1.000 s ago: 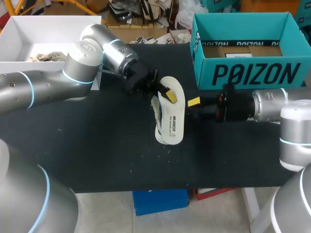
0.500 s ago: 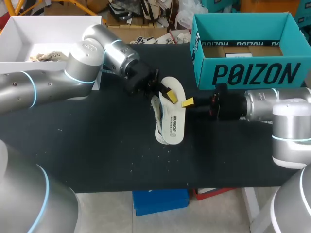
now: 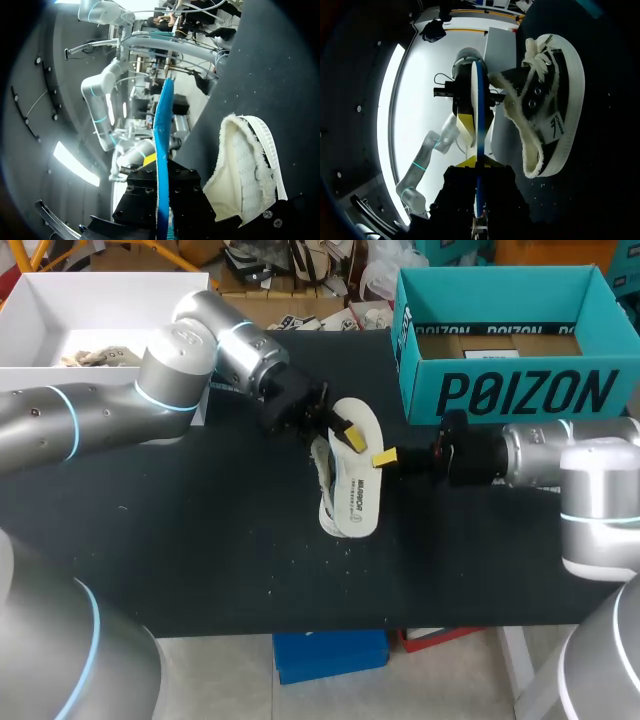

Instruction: Take the shoe out of the shoebox, open the shoe tongue, remove and reinsert the insole, then place the shoe into the shoebox

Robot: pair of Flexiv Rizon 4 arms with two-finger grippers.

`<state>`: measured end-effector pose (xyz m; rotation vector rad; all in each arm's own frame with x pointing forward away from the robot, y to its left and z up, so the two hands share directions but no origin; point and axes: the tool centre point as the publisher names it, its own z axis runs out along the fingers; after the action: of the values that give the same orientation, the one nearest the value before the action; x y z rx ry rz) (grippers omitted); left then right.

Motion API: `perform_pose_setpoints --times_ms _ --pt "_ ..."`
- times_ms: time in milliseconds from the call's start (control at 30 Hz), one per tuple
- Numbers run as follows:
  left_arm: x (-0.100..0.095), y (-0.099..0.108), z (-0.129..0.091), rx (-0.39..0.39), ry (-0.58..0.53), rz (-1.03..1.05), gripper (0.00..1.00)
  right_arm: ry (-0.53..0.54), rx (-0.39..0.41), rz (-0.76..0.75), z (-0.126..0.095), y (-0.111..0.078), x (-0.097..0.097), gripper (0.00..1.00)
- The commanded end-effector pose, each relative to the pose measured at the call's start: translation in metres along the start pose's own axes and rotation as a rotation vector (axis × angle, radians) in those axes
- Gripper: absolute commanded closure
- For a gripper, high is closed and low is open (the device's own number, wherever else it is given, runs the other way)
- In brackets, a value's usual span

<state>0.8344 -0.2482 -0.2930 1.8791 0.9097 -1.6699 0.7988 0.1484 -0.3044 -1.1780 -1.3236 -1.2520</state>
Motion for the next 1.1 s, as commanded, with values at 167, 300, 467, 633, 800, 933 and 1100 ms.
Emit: perform_pose_setpoints --times_ms 167,300,467,633,800,933,1100 --pt "0.000 -0.001 -0.001 -0.002 -0.003 -0.004 0.00 -0.007 0.000 0.008 0.002 0.001 -0.003 1.00" --pt "-0.001 -0.009 -0.003 -0.027 -0.010 -0.010 0.00 -0.012 0.002 0.014 0.002 0.002 -0.004 1.00" --pt "-0.001 -0.026 -0.006 -0.159 -0.033 -0.042 0.00 -0.023 0.007 0.019 0.002 0.003 -0.005 1.00" --pt "-0.003 -0.040 -0.011 -0.326 -0.084 -0.086 0.00 -0.029 0.006 0.021 0.000 0.003 -0.006 1.00" --pt "-0.005 -0.050 -0.014 -0.460 -0.115 -0.112 0.00 -0.032 0.002 0.024 -0.001 0.002 -0.007 1.00" --pt "-0.006 -0.050 -0.014 -0.455 -0.101 -0.107 0.00 -0.039 0.005 0.027 -0.001 0.002 -0.007 1.00" --pt "-0.006 -0.050 -0.014 -0.455 -0.101 -0.107 0.00 -0.041 0.006 0.026 -0.001 0.002 -0.007 1.00"
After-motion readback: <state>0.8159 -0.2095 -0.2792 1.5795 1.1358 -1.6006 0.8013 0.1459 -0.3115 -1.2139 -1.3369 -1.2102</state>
